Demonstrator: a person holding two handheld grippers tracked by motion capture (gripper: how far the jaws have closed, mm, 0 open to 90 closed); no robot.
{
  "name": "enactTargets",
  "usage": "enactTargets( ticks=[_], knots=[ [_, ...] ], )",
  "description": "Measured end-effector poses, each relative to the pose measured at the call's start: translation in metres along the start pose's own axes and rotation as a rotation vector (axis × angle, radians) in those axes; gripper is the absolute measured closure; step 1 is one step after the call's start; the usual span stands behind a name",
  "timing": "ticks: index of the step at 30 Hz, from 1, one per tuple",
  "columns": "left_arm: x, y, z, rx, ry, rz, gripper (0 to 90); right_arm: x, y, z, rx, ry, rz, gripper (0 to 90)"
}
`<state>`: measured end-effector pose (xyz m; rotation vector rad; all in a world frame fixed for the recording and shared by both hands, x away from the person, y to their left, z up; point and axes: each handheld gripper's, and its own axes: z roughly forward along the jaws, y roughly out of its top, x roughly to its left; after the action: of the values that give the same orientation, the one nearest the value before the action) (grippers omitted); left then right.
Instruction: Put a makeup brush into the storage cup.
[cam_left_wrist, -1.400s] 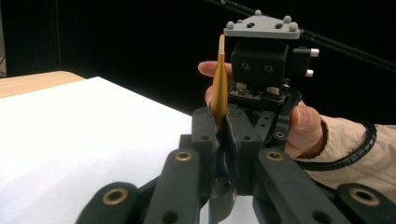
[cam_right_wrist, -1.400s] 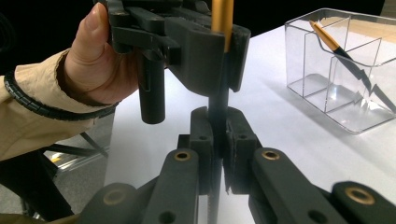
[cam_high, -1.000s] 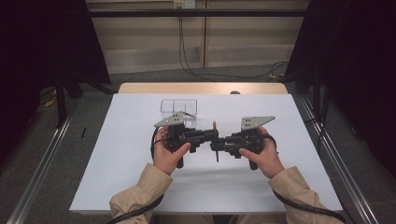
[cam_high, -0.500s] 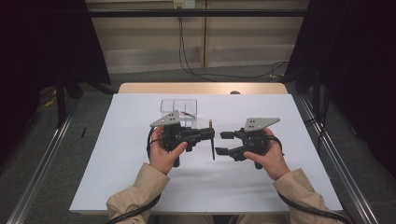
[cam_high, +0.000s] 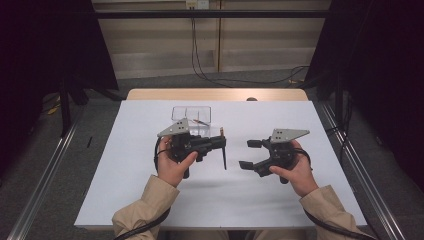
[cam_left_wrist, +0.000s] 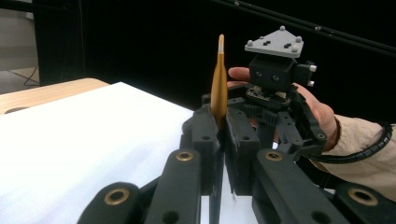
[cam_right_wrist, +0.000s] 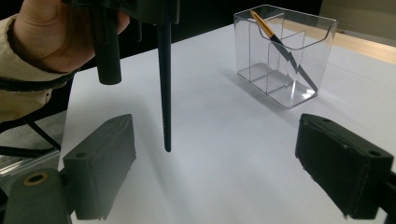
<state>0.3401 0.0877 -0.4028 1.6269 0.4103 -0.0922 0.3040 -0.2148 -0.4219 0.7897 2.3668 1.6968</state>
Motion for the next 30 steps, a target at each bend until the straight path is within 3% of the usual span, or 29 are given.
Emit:
enactTargets(
  ticks=[14,30],
  knots=[
    [0.0,0.0,-0.001,0.011,0.01,0.021,83.8,-0.004,-0.009,-0.017,-0.013,-0.009,0.013,7.6],
    [0.001,-0.002,-0.005,0.011,0.032,0.036,83.8,-0.005,-0.018,-0.035,-0.018,-0.054,0.01,7.6]
  ],
)
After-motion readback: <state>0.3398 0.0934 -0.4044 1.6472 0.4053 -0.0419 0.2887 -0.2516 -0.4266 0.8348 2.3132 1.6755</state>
